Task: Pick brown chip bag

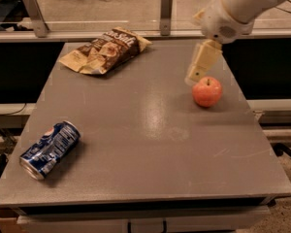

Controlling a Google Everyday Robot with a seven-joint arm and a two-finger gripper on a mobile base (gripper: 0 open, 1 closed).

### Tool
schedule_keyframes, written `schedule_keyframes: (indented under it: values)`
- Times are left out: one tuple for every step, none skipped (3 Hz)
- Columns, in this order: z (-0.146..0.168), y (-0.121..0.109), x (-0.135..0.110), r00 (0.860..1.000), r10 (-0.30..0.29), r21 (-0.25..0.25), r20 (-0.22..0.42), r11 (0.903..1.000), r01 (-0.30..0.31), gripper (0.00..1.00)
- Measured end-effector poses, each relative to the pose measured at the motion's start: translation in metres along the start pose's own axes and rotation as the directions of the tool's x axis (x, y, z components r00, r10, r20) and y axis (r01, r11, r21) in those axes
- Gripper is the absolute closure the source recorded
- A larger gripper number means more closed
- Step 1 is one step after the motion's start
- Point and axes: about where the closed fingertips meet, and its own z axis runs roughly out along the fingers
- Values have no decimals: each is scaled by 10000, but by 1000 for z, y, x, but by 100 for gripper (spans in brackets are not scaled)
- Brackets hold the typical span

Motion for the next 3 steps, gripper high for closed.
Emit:
schedule_keyframes:
  values:
    - [49,-38,-43,9941,-439,138,990,9990,427,0]
    - [91,-66,-83,9808,-599,167,1854,9982,579,0]
    - [129,-84,-115,9646,-354,-67,2613,9992,384,0]
